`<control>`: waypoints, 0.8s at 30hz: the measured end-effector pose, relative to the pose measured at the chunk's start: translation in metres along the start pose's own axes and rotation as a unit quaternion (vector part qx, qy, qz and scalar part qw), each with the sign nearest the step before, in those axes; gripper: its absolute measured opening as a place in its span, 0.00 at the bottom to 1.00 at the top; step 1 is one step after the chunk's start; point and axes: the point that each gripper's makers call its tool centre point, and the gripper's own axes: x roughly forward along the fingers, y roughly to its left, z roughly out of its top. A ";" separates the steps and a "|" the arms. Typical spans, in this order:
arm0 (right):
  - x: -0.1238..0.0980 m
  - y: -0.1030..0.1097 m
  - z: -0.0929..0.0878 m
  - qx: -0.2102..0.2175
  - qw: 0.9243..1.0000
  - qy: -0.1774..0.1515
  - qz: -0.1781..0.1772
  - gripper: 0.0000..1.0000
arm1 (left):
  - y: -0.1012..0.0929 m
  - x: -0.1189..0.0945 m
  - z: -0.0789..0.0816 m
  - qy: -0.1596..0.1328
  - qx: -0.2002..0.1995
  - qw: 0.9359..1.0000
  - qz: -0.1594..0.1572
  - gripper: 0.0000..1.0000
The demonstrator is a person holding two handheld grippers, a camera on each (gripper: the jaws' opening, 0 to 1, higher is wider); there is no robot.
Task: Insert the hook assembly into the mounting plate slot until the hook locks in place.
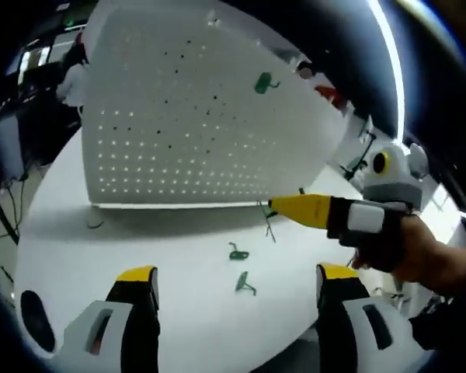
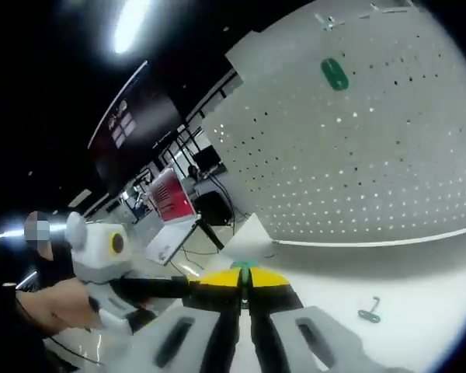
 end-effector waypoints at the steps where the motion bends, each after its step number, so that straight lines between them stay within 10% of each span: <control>1: -0.001 0.003 0.001 -0.002 1.000 -0.002 0.001 0.00 | -0.002 0.000 0.001 -0.001 0.000 1.000 -0.003 0.79; 24: -0.005 0.043 0.003 -0.050 0.998 -0.019 0.036 0.00 | -0.024 -0.007 0.018 -0.049 -0.025 0.997 -0.049 0.21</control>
